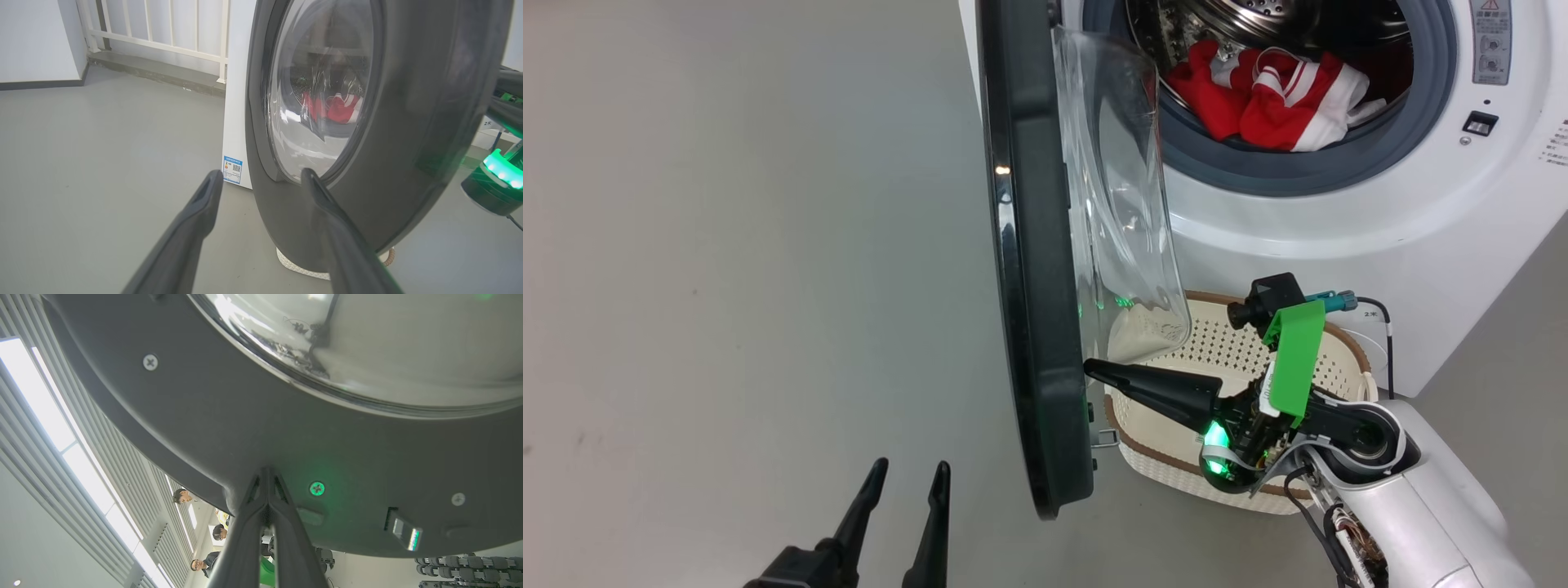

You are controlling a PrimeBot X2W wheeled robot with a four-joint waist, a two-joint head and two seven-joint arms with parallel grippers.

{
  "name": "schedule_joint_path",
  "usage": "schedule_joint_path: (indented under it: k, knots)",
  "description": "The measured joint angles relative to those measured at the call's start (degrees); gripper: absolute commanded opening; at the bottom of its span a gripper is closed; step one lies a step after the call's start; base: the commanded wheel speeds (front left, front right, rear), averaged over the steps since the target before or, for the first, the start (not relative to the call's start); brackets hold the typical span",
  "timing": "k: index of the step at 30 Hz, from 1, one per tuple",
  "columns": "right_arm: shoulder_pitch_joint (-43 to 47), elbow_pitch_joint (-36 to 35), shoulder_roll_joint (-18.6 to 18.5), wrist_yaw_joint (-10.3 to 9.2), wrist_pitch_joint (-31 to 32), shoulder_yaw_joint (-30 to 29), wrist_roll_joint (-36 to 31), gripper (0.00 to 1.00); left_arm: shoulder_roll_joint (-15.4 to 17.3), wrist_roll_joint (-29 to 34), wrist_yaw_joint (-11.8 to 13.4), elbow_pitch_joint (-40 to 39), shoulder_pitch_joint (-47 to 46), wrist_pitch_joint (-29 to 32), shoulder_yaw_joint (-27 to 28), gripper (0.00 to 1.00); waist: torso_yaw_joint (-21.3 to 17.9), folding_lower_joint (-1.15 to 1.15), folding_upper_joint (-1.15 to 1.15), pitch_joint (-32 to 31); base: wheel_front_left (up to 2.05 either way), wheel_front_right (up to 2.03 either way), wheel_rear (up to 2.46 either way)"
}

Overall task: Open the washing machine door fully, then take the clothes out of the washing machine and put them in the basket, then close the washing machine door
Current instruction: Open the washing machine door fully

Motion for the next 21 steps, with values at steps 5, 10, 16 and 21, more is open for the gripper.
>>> schedule_joint_path:
  k: [5,10,16,21]
  knots:
    - [0.0,-0.1,0.0,0.00,-0.5,0.4,0.4,0.00,0.0,0.0,0.0,-0.2,0.0,0.0,0.2,1.00,0.6,0.00,0.00,-0.1,0.00,0.00,0.00]
    - [0.0,-0.4,0.0,0.00,-1.5,1.5,0.9,0.00,0.0,0.0,0.0,-0.3,0.0,0.0,0.6,1.00,1.2,0.00,0.00,-0.1,0.00,0.00,0.00]
    - [0.0,-0.8,0.0,0.00,-2.3,2.3,1.3,0.00,0.0,0.0,0.0,-0.4,0.0,0.0,0.6,1.00,2.0,0.00,0.00,0.1,0.00,0.00,0.00]
    - [-0.1,-1.1,0.0,0.00,-3.0,3.6,1.5,0.00,0.0,0.0,0.6,-0.8,0.0,0.0,0.8,1.00,2.8,0.00,0.00,0.3,0.00,0.00,0.00]
